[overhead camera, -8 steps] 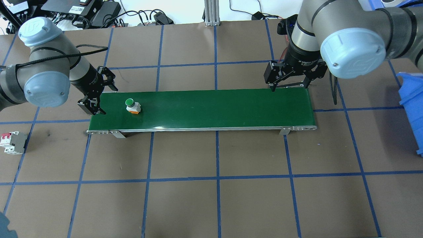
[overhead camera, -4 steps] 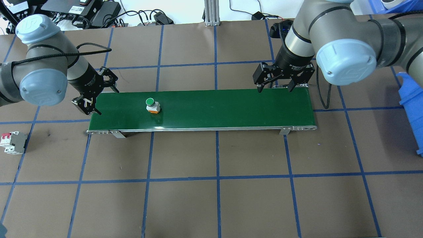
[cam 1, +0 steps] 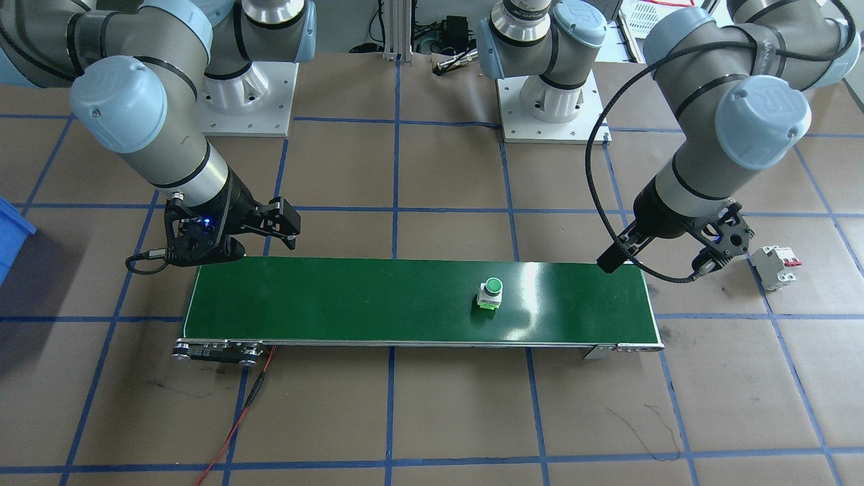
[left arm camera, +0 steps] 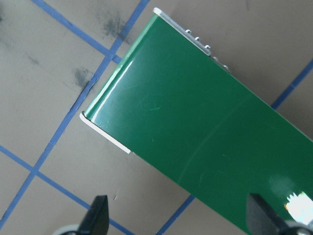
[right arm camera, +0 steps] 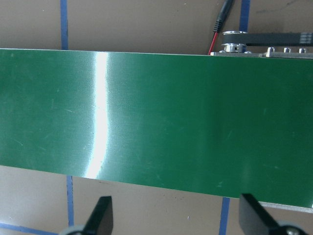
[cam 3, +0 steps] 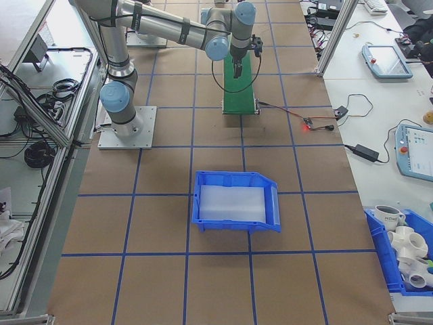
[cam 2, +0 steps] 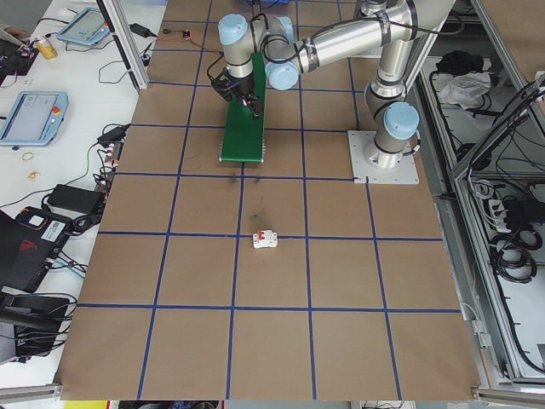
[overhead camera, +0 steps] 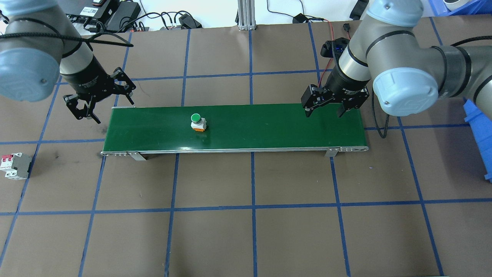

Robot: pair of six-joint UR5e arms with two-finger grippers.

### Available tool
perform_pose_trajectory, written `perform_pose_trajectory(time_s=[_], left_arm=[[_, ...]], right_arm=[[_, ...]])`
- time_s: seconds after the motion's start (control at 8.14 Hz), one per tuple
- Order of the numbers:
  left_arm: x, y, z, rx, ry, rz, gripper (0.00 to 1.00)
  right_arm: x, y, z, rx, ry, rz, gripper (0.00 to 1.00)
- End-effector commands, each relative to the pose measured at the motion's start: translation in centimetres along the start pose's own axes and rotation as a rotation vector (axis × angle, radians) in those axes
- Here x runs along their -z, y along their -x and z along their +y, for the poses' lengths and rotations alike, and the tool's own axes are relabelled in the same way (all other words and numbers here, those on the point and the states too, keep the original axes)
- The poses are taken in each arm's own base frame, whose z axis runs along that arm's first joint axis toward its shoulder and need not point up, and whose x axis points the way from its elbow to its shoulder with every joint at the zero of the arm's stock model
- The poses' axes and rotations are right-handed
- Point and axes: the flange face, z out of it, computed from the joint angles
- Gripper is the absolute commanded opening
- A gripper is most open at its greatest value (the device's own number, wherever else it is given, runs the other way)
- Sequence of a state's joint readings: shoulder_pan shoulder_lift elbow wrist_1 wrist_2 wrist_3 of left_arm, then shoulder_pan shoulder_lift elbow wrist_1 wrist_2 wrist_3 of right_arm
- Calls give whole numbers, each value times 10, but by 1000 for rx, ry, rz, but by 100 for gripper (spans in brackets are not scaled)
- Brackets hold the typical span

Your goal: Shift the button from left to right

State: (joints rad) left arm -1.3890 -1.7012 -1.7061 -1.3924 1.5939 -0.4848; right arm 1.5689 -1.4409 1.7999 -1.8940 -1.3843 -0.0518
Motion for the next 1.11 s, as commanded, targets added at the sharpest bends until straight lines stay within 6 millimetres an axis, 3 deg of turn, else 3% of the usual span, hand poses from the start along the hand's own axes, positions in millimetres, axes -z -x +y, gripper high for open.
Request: perform_pose_trajectory(time_s=[0.0,0.12,0.37,0.74,0.98], left_arm=[[103,-33,41,-271,0,-10,100],[134,-47,57,-343,-22,1,100],[157,-68,97,-451,-70,16,100],[168,-70,107,-481,-100,25,100],[163,-73,104,-482,-99,33,100]], right_arm=[[-9,-3,2,-14,-12,-5,95],[-12,0,-3,-14,-28,-56,98],[-12,2,-4,-28,-31,-70,100],[-14,2,-3,-95,-23,-74,100],[-16,8,-5,-177,-36,-77,100]])
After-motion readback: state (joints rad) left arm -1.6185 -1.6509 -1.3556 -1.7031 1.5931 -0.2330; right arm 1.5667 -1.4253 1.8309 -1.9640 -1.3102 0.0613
